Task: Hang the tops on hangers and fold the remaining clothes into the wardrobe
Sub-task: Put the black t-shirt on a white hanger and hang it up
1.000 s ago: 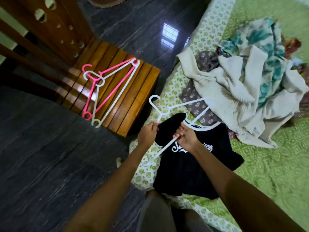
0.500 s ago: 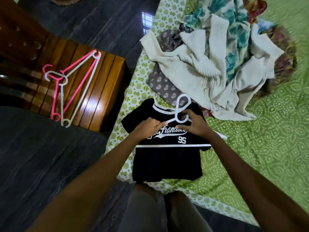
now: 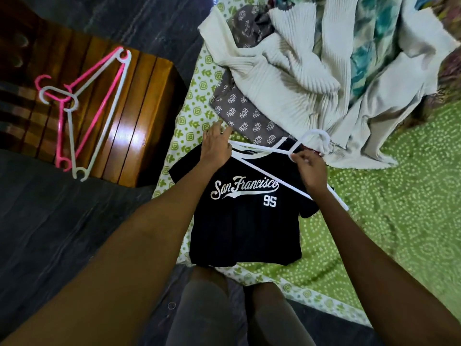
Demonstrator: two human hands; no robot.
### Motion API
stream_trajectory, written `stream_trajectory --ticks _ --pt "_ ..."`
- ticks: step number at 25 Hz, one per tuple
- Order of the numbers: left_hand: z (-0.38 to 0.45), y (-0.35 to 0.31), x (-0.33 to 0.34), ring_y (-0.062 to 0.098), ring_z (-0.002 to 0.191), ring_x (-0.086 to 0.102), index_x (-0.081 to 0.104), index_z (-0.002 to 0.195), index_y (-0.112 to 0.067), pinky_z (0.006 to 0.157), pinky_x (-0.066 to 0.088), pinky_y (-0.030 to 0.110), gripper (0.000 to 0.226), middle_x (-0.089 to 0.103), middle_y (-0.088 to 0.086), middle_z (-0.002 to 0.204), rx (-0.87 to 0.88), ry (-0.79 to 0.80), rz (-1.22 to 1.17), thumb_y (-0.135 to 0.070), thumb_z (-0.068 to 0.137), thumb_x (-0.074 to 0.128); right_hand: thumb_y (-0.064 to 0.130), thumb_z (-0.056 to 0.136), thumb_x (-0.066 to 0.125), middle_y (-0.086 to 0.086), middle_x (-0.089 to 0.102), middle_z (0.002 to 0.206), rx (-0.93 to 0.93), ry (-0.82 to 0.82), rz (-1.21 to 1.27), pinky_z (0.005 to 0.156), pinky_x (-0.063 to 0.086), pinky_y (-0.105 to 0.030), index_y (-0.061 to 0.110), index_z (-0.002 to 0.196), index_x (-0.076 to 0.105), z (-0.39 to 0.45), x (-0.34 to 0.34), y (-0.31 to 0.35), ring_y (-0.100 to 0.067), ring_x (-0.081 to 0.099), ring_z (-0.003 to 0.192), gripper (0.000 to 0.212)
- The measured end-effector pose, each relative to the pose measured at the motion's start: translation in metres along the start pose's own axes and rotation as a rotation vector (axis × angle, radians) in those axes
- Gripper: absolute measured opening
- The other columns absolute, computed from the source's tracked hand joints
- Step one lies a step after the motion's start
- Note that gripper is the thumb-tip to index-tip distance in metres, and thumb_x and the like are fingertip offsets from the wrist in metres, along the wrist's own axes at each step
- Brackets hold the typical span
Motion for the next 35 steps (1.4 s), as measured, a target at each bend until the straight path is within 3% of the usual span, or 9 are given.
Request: stream_trajectory --ticks 6,8,11,14,20,24,28,30,35 --pt "0.005 0.01 0.01 0.032 0.123 0.039 0.053 0.124 -0.009 0.106 0.028 0.044 0.053 0.041 0.015 0.134 0.014 0.176 0.148 -0.049 0.089 0.051 0.052 0.073 0.072 0.0 0.058 0.068 0.062 -0.192 -0.183 0.069 0.036 -0.027 0.01 0.067 0.06 -0.003 -0.022 -0.004 -0.015 0.053 0.071 0.045" --pt "0.002 0.016 0.006 0.032 0.116 0.046 0.057 0.118 -0.002 0.099 0.036 0.04 0.049 0.047 0.018 0.126 -0.013 0.092 0.012 -0.044 0.092 0.049 0.056 0.071 0.071 -0.003 0.06 0.069 0.097 -0.278 -0.162 0.073 0.039 -0.029 0.007 0.069 0.062 -0.002 -0.032 -0.004 -0.017 0.055 0.072 0.05" --pt "-0.005 0.029 -0.008 0.027 0.081 0.053 0.063 0.088 0.006 0.075 0.043 0.033 0.033 0.056 0.02 0.1 -0.186 -0.103 -0.306 -0.023 0.096 0.05 0.058 0.072 0.069 -0.002 0.063 0.074 0.108 -0.295 -0.159 0.074 0.038 -0.027 0.008 0.072 0.063 0.002 -0.034 0.0 -0.017 0.055 0.075 0.05" --pt "-0.008 0.034 -0.018 0.02 0.066 0.044 0.05 0.065 -0.003 0.063 0.036 0.027 0.029 0.056 0.021 0.092 -0.246 -0.164 -0.263 -0.013 0.092 0.052 0.059 0.073 0.068 0.003 0.056 0.064 0.106 -0.253 -0.161 0.069 0.033 -0.024 0.014 0.061 0.055 0.004 -0.029 0.01 -0.015 0.053 0.073 0.048" --pt "-0.012 0.036 -0.019 0.02 0.072 0.041 0.052 0.077 0.0 0.063 0.033 0.028 0.017 0.047 0.01 0.086 -0.258 -0.174 -0.293 -0.014 0.082 0.06 0.057 0.073 0.07 0.011 0.044 0.053 0.042 -0.2 -0.18 0.065 0.029 -0.023 0.023 0.052 0.042 0.008 -0.023 0.03 -0.013 0.049 0.068 0.048" --pt "-0.018 0.032 -0.02 0.026 0.079 0.048 0.054 0.085 0.001 0.064 0.037 0.032 0.006 0.053 0.016 0.09 -0.03 -0.143 -0.293 0.002 0.08 0.052 0.057 0.071 0.071 0.008 0.043 0.051 -0.03 -0.225 -0.142 0.063 0.032 -0.025 0.014 0.056 0.05 0.014 -0.029 0.03 -0.011 0.045 0.057 0.049" --pt "-0.024 0.035 -0.015 0.031 0.093 0.058 0.067 0.09 0.007 0.076 0.048 0.034 0.026 0.059 0.016 0.106 0.03 -0.078 -0.181 0.01 0.081 0.043 0.059 0.069 0.07 0.007 0.046 0.052 -0.053 -0.218 -0.151 0.063 0.036 -0.027 0.012 0.059 0.055 0.014 -0.035 0.031 -0.015 0.049 0.062 0.05" --pt "-0.026 0.038 -0.015 0.03 0.098 0.057 0.066 0.1 0.008 0.081 0.047 0.033 0.027 0.056 0.015 0.116 -0.053 -0.032 -0.079 0.007 0.085 0.044 0.059 0.069 0.07 0.003 0.048 0.052 -0.064 -0.217 -0.151 0.062 0.036 -0.027 0.008 0.062 0.057 0.011 -0.036 0.032 -0.014 0.05 0.06 0.053" --pt "-0.039 0.02 -0.03 0.029 0.112 0.048 0.061 0.115 0.0 0.095 0.037 0.036 0.039 0.052 0.013 0.121 0.06 -0.061 -0.014 0.007 0.078 0.048 0.054 0.071 0.072 0.006 0.043 0.05 -0.09 -0.179 -0.18 0.061 0.032 -0.026 0.013 0.056 0.05 0.001 -0.036 0.041 -0.014 0.045 0.058 0.049"
Point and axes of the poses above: each hand's wrist, its own z-axis towards the middle knuckle, its own x-axis out of the palm, y = z × x, the point moved 5 cm from there along z, towards the middle knuckle
